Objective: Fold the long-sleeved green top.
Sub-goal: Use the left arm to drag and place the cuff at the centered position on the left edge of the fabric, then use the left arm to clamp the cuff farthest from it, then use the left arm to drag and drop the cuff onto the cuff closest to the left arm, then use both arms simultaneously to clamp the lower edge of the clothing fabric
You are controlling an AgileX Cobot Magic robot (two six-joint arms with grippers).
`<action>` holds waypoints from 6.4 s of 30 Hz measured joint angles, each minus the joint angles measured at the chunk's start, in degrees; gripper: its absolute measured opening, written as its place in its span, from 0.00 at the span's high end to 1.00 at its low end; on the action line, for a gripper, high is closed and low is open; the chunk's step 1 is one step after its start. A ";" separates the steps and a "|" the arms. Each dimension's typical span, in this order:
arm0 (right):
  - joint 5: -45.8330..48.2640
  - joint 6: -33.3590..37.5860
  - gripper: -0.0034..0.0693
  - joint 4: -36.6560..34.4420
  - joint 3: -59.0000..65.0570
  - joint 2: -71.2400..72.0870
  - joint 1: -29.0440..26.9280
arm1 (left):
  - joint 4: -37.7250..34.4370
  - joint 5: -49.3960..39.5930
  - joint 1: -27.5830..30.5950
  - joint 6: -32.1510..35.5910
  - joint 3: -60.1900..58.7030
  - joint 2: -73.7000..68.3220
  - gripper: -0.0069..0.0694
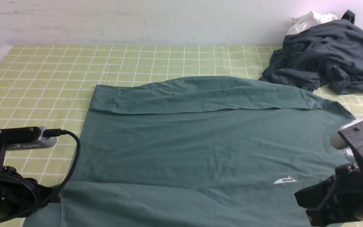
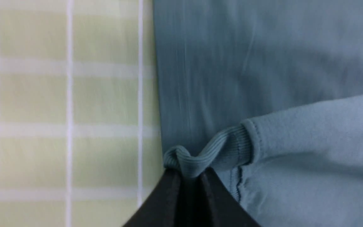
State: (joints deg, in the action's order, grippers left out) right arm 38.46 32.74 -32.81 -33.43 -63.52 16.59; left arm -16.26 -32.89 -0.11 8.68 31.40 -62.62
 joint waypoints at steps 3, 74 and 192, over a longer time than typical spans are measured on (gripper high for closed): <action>-0.26 0.00 0.96 0.00 0.00 0.00 0.00 | -0.40 3.64 0.00 3.33 2.75 -1.44 0.86; -1.46 0.17 0.96 -0.39 0.00 0.00 0.00 | -0.33 -9.01 -0.02 1.55 71.45 -67.59 0.54; 1.52 33.37 0.57 39.06 -0.31 -13.03 0.00 | 9.47 -17.90 -24.56 18.81 7.46 -5.40 0.91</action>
State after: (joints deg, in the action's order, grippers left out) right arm 39.98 66.11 6.24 -33.74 -76.55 16.59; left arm -6.80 -50.79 -24.66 27.49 38.86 -68.02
